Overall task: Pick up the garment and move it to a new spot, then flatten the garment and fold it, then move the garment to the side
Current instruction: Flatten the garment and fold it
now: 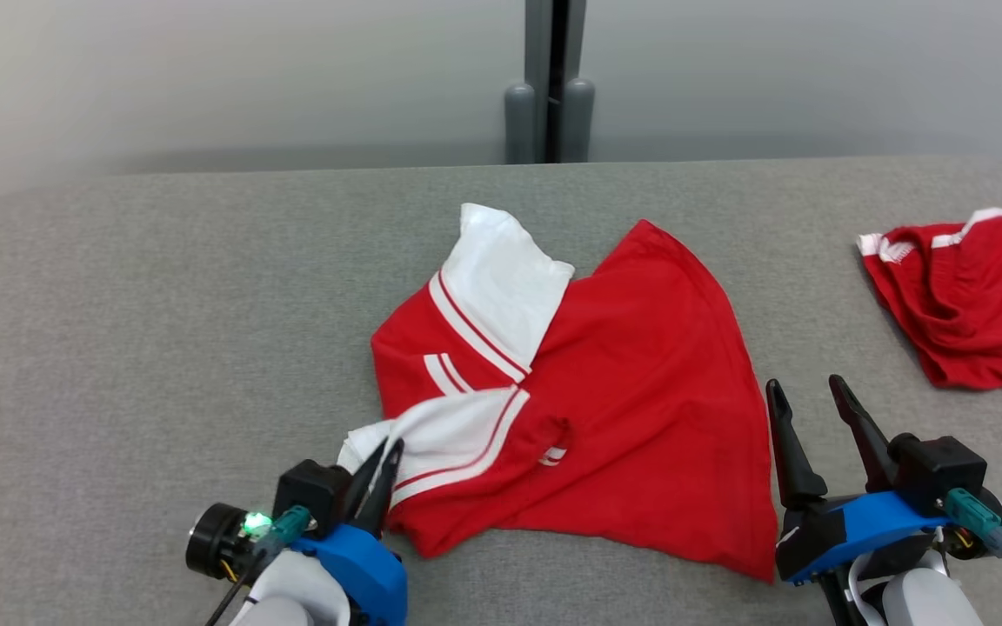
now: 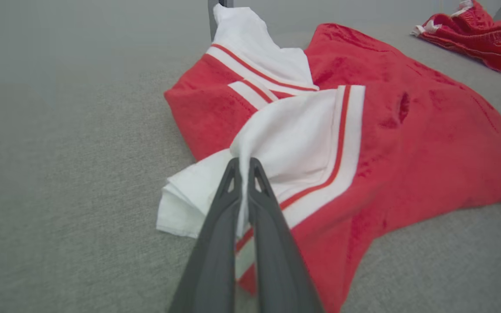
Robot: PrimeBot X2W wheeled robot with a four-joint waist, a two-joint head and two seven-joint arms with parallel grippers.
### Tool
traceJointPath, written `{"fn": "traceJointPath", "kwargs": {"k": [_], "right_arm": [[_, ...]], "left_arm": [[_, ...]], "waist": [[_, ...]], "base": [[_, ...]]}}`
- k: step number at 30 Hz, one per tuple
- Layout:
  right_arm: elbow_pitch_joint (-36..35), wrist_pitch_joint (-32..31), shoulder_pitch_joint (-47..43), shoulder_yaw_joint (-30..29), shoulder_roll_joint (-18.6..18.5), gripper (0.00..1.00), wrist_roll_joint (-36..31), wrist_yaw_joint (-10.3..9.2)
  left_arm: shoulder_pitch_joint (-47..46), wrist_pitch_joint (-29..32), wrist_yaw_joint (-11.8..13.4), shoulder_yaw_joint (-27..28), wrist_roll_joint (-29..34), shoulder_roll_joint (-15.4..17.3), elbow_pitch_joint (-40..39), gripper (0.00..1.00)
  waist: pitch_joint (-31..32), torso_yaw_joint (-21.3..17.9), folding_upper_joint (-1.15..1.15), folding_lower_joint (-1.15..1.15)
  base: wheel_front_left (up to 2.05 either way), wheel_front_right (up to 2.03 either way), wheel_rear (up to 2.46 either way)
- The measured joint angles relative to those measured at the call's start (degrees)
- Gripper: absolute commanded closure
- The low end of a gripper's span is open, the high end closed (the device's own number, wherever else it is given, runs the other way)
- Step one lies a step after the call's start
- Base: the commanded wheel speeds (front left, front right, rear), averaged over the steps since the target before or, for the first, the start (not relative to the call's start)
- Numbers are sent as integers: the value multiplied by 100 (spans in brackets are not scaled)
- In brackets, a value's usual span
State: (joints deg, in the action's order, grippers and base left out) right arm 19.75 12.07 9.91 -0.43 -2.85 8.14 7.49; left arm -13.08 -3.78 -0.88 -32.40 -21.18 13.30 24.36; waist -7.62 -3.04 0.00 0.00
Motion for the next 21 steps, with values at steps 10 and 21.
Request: {"fn": "traceJointPath", "kwargs": {"k": [10, 21], "right_arm": [[70, 12, -14, -135, 4, 0, 5, 0], [113, 13, -10, -121, 3, 0, 8, 0]], "left_arm": [[598, -294, 738, 895, -564, 226, -916, 100], [1675, 552, 1102, 1015, -1038, 415, -1304, 100]], "waist": [[144, 515, 0, 0], [113, 886, 0, 0]], "base": [[0, 0, 0], [0, 0, 0]]}}
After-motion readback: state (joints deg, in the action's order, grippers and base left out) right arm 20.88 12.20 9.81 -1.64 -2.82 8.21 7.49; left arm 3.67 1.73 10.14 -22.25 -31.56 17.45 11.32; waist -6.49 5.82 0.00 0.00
